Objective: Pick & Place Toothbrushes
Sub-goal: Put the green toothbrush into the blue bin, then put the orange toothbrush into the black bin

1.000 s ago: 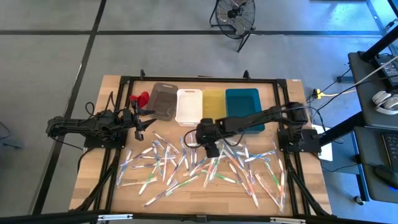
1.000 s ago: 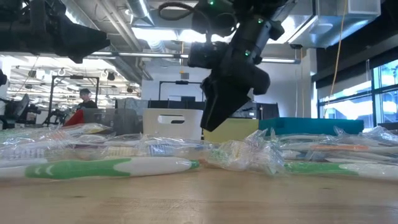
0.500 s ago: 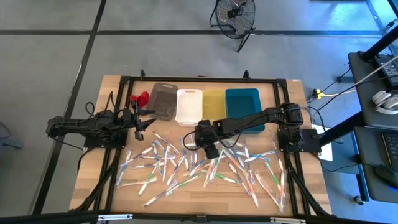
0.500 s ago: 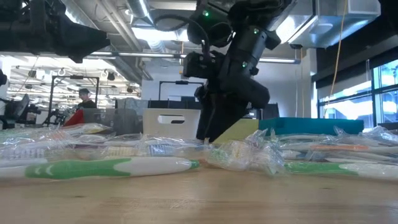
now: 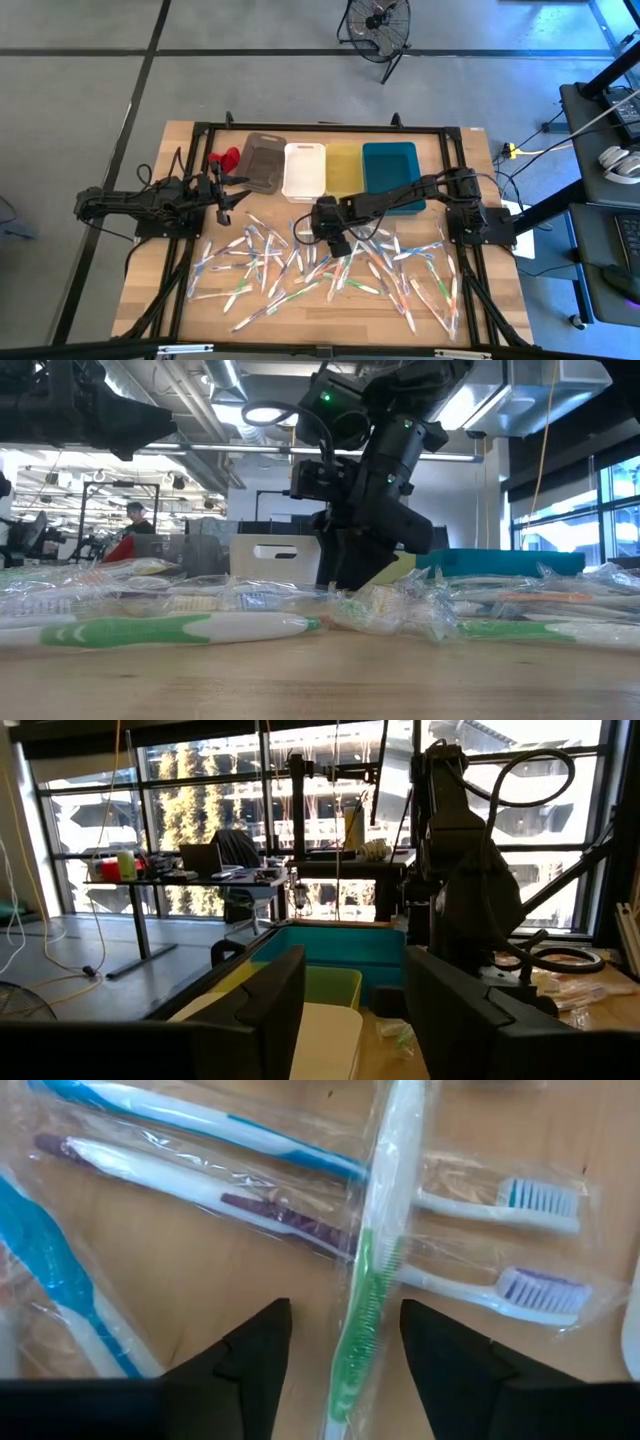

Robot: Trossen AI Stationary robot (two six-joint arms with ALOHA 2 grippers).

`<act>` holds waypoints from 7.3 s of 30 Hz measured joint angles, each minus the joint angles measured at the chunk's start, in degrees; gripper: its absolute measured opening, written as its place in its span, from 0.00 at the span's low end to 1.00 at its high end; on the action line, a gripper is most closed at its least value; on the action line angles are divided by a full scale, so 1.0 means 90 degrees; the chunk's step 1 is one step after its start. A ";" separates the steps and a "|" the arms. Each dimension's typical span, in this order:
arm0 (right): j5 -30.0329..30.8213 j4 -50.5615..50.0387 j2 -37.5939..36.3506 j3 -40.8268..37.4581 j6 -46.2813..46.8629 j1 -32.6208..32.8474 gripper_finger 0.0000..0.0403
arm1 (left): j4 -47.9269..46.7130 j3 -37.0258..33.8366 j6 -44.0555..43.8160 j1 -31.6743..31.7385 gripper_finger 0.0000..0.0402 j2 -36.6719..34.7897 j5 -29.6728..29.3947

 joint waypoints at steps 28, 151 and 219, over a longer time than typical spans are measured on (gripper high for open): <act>0.1054 -0.0440 -0.0270 0.0479 -0.0022 0.0296 0.03 | -0.0005 0.0000 -0.0054 0.0000 0.39 0.0000 0.0007; 0.0828 -0.1809 -0.3937 -0.2074 0.3498 -0.1830 0.59 | -0.2606 0.3586 0.1159 -0.1148 0.39 0.4168 0.0114; 0.0345 -0.0908 -0.3939 -0.2069 0.1648 -0.1164 0.48 | -0.6736 0.6336 -0.9946 -0.2679 0.39 0.9223 0.0349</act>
